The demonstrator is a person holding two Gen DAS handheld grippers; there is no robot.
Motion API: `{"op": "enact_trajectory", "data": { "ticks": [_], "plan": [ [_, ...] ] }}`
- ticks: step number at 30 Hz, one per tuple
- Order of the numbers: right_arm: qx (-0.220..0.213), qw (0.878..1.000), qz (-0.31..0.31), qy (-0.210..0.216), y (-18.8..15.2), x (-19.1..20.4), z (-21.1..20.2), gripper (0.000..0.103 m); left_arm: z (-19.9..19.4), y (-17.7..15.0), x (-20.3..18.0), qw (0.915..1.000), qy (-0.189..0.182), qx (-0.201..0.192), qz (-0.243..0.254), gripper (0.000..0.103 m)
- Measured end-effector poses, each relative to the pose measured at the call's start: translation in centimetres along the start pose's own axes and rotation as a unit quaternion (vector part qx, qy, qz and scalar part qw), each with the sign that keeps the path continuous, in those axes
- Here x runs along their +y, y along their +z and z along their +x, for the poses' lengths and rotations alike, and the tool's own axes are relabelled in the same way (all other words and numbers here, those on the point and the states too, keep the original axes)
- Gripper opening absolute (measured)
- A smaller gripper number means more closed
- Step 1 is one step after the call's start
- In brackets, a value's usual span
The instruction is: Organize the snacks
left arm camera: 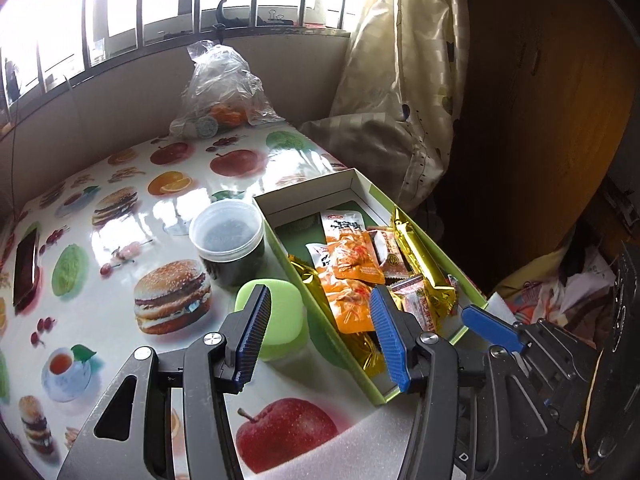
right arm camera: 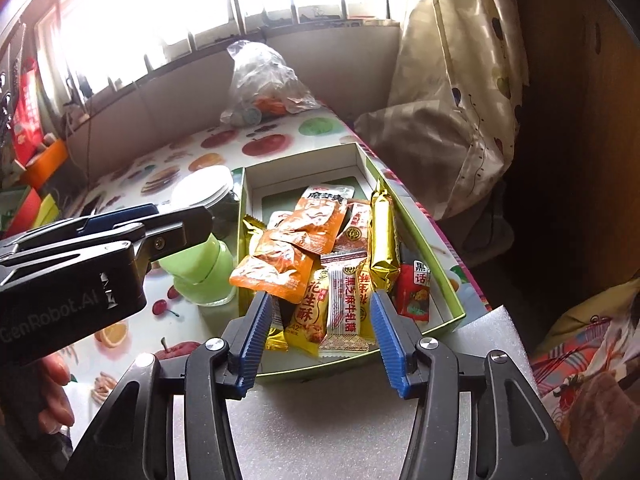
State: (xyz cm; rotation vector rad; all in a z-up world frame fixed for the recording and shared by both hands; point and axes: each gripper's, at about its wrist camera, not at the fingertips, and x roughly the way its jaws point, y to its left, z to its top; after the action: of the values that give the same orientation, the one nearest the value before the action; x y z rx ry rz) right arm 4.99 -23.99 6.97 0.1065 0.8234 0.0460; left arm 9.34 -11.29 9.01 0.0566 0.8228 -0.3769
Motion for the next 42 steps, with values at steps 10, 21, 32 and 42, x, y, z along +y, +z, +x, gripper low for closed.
{"op": "enact_trajectory", "data": {
  "ticks": [10,21,32,42],
  "plan": [
    [-0.019,1.000,-0.002,-0.003,-1.8,0.9,-2.2,0.052,-2.3,-4.0,1.6,0.9992,0.034,-0.009,-0.015,0.053],
    [-0.009,1.000,-0.009,-0.023,-5.0,1.6,-2.5,0.053,-1.5,-9.1,2.1,0.9985,0.044,0.026,-0.018,0.053],
    [0.025,0.998,-0.019,-0.055,-7.3,1.6,-0.3,0.054,0.4,-11.7,2.3,0.9966,0.050,0.059,-0.029,0.053],
    [0.008,0.998,-0.026,-0.063,-8.2,1.4,0.5,0.057,0.9,-12.6,2.6,0.9961,0.062,0.050,-0.037,0.065]
  ]
}}
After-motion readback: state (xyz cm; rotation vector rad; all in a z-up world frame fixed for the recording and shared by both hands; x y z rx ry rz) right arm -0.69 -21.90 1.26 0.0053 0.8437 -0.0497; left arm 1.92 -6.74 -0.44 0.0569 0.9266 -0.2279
